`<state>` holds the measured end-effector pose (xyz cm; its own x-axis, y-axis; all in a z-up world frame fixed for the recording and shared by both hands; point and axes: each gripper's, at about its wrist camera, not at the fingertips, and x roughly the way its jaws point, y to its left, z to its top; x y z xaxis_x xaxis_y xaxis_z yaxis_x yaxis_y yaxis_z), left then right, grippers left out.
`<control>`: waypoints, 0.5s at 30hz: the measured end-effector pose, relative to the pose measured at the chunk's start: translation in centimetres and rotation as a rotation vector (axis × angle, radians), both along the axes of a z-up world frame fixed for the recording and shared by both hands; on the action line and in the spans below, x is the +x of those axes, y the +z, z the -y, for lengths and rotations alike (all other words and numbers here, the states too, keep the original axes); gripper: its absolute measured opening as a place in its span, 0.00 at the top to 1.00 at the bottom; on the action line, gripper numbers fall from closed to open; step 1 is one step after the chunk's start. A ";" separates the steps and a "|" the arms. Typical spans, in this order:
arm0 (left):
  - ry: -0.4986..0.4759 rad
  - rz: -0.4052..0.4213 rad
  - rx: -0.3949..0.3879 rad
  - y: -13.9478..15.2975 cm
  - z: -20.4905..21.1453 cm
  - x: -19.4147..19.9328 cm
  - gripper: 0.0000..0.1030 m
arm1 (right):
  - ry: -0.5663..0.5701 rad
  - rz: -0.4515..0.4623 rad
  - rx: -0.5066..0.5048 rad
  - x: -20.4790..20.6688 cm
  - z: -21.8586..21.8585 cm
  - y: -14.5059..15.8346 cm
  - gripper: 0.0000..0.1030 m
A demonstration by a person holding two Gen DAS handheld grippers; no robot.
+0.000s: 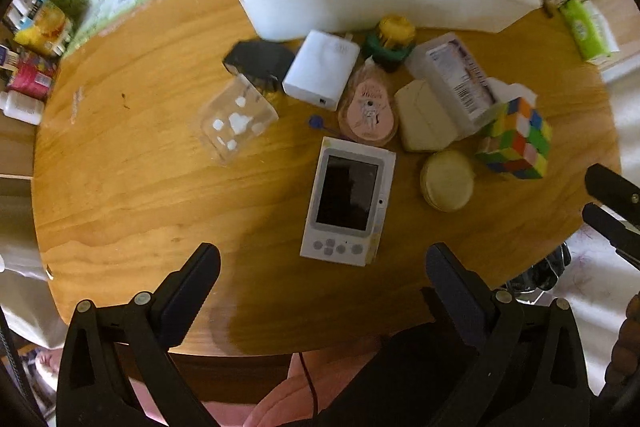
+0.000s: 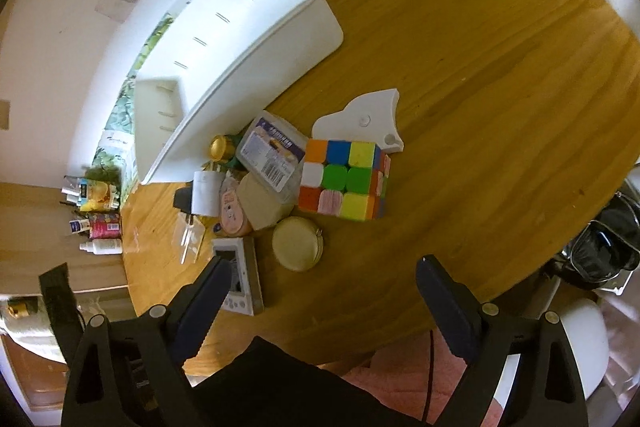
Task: Organize rigid objects
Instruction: 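Move the right gripper toward the Rubik's cube on the desk, then grasp the Rubik's cube with the right gripper while the left gripper grasps the white lens device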
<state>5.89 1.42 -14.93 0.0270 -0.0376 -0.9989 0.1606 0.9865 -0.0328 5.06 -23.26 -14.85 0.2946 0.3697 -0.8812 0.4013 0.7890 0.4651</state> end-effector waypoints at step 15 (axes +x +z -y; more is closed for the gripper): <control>0.072 -0.223 0.103 -7.6 2.0 4.4 0.01 | 0.053 -0.196 0.074 6.0 1.4 -6.1 0.12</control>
